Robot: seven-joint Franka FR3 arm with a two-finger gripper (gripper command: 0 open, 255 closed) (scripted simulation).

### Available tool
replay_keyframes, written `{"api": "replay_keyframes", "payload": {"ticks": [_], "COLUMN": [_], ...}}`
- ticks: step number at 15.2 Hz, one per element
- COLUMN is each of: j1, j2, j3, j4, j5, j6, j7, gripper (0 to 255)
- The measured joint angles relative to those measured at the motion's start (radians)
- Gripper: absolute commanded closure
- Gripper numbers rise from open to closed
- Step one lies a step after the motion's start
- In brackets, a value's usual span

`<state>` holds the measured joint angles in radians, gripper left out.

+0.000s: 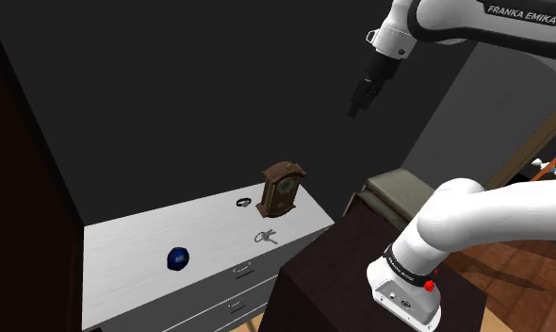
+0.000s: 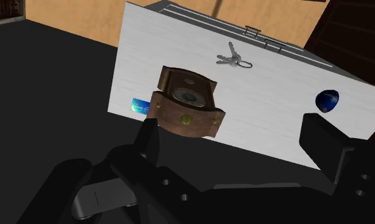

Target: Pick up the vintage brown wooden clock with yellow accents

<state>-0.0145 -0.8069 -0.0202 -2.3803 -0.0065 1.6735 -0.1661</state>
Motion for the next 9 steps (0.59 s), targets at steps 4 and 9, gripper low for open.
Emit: {"api": "replay_keyframes", "payload": {"ticks": [4,9], "j1": [-0.008,-0.021], "j2": [0.052,0.183], "j3": [0.003,0.017], "j4": [-0.027,-0.066], "j5": [0.003,0.016], "j6": [0.069,0.219], "j7": [0.022,0.081], "gripper": [0,0]}}
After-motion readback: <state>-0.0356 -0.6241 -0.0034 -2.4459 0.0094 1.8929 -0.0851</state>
